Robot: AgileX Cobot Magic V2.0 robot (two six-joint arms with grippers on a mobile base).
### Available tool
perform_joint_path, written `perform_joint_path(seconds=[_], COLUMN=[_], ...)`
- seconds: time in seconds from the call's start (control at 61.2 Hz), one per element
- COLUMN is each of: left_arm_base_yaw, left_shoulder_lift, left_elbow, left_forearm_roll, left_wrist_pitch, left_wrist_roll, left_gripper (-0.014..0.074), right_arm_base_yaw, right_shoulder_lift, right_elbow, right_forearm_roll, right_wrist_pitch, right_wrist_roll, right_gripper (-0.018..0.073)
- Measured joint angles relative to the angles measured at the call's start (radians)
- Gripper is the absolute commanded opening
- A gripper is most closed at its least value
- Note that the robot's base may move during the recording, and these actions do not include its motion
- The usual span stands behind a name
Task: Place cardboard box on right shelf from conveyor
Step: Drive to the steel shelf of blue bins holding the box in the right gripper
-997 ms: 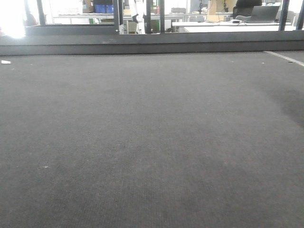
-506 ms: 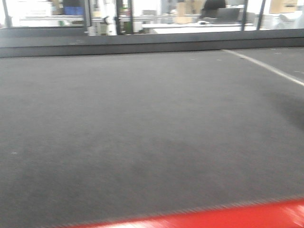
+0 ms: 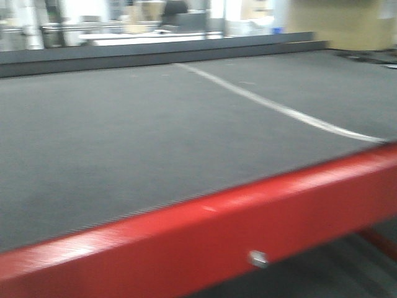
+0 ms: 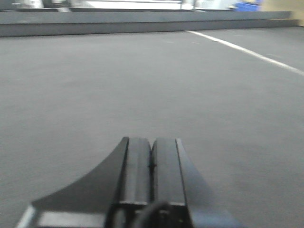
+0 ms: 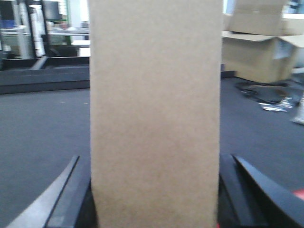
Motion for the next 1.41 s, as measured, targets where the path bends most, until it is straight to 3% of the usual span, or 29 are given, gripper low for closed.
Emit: perform_joint_path(seconds=[1.405], left_arm_base_yaw=[0.0], left_shoulder_lift=[0.0], left_elbow=[0.0], left_forearm_roll=[0.0], left_wrist_pitch=[0.0], left_wrist_roll=[0.0], left_gripper=[-0.0116], right_arm_base_yaw=[0.0], right_shoulder_lift=[0.0], right_elbow=[0.0], right_forearm_roll=[0.0], right_wrist_pitch=[0.0], right_wrist_roll=[0.0], right_gripper=[0.0069])
